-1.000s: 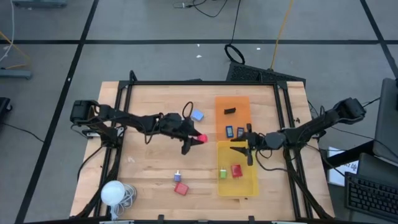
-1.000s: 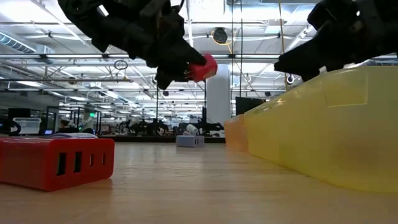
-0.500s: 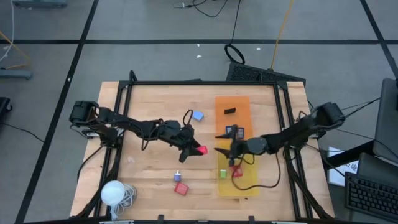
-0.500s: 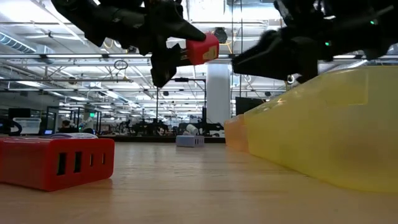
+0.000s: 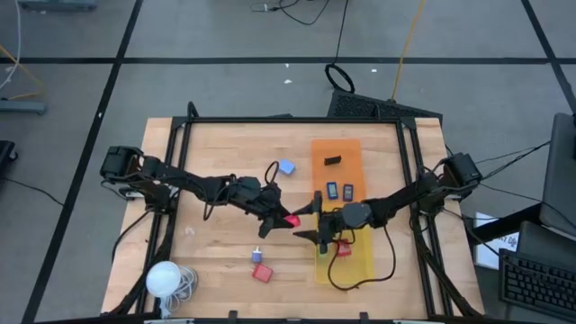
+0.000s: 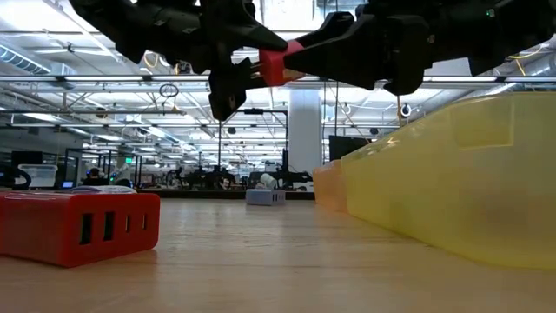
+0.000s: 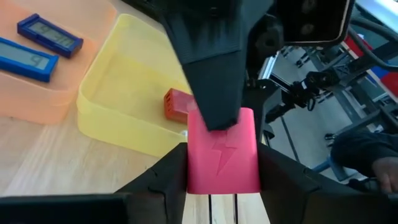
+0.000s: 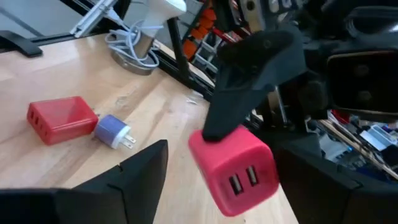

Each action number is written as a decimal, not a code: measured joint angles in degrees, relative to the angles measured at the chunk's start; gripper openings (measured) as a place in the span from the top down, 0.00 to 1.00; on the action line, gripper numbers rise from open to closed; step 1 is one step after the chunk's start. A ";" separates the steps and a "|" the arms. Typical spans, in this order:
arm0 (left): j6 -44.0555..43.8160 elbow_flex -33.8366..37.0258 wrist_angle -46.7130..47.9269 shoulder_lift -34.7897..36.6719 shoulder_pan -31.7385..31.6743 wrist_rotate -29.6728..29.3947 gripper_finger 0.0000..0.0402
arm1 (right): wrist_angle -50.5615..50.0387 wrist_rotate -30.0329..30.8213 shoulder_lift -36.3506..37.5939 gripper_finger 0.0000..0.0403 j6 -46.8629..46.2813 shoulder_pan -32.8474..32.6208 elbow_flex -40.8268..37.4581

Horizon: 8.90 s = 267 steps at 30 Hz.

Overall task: Pick & Place Office items
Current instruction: Put the pink charger adapter into the yellow bin, then put the blue charger adapter into the yellow bin

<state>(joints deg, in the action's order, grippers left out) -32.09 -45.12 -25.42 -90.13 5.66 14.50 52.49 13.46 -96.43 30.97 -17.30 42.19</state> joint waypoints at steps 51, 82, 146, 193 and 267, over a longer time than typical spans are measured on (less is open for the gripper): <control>17.02 -0.02 32.46 14.75 -10.47 -7.70 0.48 | -32.47 -1.67 21.28 0.62 -25.57 0.42 -0.69; 23.46 30.82 23.18 61.31 -3.59 -35.12 0.48 | -2.53 -3.07 54.47 0.63 -41.49 -2.69 -36.91; 24.54 42.42 19.66 76.28 -3.76 -35.67 0.48 | -2.97 -6.19 31.93 0.63 -45.07 -1.40 -30.83; 24.47 42.40 19.66 76.26 -3.76 -35.67 0.48 | -2.99 -6.28 23.08 0.61 -43.33 0.04 -28.43; -8.67 38.07 -2.68 50.64 -3.08 -37.01 0.41 | -2.12 -6.04 23.08 0.48 -43.78 1.94 -28.43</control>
<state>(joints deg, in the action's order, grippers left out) -40.76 -7.05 -28.11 -39.48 2.58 -22.51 50.37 7.42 -73.34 -12.81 -15.36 13.76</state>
